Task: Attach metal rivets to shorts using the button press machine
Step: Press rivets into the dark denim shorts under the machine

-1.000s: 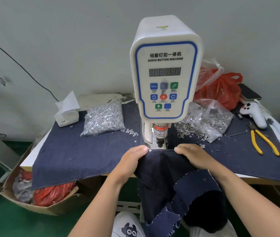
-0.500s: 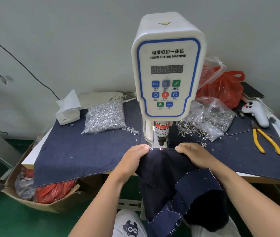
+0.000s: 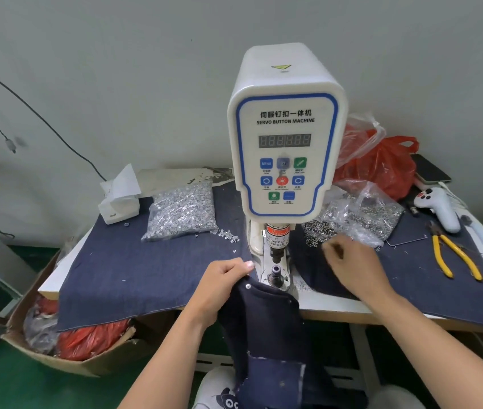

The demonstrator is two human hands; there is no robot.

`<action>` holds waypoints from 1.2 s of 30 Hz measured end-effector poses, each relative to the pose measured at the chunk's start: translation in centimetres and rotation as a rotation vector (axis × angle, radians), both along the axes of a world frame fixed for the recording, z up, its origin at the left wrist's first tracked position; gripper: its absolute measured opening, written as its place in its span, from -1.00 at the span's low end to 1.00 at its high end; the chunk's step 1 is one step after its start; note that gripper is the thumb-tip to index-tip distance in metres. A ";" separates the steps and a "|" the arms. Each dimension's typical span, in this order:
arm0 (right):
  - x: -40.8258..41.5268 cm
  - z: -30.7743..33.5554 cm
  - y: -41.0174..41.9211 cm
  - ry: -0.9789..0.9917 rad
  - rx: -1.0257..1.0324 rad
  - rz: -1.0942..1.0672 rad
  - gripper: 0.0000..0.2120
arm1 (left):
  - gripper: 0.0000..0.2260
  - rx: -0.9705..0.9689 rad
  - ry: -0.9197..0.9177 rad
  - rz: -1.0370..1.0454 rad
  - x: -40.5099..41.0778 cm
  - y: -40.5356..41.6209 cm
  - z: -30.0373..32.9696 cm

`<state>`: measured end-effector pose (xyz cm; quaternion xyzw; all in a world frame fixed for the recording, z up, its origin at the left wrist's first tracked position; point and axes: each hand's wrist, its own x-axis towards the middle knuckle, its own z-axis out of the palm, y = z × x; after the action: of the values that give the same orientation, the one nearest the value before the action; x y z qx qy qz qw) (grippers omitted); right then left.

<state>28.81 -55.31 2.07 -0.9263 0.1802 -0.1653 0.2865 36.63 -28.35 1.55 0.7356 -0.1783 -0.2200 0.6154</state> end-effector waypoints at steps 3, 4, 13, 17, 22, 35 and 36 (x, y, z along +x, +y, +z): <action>1.8 0.2 -2.0 0.143 -0.264 -0.089 -0.82 | -0.58 -0.079 0.076 0.052 0.2 0.7 0.4; 2.4 0.2 -2.1 0.214 -0.290 -0.090 -0.81 | -0.57 -0.084 0.084 0.056 0.3 1.0 0.6; 4.1 0.1 -1.8 0.303 -0.384 -0.107 -0.85 | -0.84 0.447 -0.227 0.298 4.7 2.1 3.8; 3.7 0.6 -1.6 0.210 -0.155 -0.133 -0.71 | -0.92 0.776 -0.331 0.229 6.8 -0.4 2.9; 2.6 2.1 0.6 0.093 0.838 -0.133 -0.81 | -0.95 0.920 -0.386 0.259 7.5 -1.7 1.3; 0.4 3.1 7.1 0.254 1.692 -0.041 -0.85 | -0.92 0.593 -0.494 0.110 4.2 -0.7 3.3; 0.3 3.2 7.1 0.264 1.710 -0.048 -0.85 | -0.92 0.567 -0.492 0.072 3.5 -0.6 3.5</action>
<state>29.13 -48.18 5.25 -0.4003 0.2940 0.1299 0.8582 40.10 -28.95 5.03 0.9134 -0.2269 -0.0556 0.3334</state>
